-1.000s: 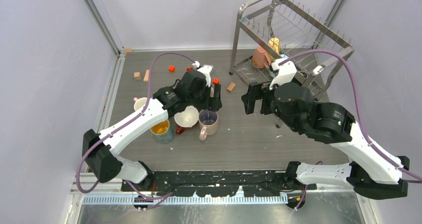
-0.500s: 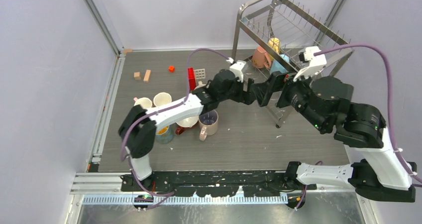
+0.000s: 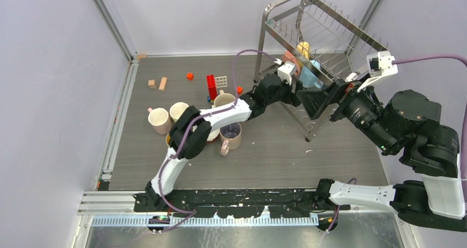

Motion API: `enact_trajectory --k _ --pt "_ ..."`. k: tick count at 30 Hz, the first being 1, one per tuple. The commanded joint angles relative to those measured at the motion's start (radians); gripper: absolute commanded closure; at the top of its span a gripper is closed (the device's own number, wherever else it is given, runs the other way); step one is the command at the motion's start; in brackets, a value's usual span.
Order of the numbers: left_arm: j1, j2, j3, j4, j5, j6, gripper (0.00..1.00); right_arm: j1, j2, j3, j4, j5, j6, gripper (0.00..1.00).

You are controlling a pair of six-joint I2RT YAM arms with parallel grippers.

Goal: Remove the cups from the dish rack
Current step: Move the cup to the dish rack.

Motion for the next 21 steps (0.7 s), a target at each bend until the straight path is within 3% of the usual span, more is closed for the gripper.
enact_trajectory --k 1,11,21 --pt "-0.022 0.094 0.096 0.132 -0.016 0.082 0.23 -0.001 0.002 0.019 0.0 -0.025 0.01 0.0" --pt "-0.039 0.333 0.359 0.154 0.024 0.159 0.3 0.0 -0.012 0.017 -0.016 -0.024 0.008 0.0" --pt "-0.041 0.503 0.6 0.057 0.053 0.195 0.38 0.001 -0.024 -0.002 -0.016 -0.024 -0.005 0.0"
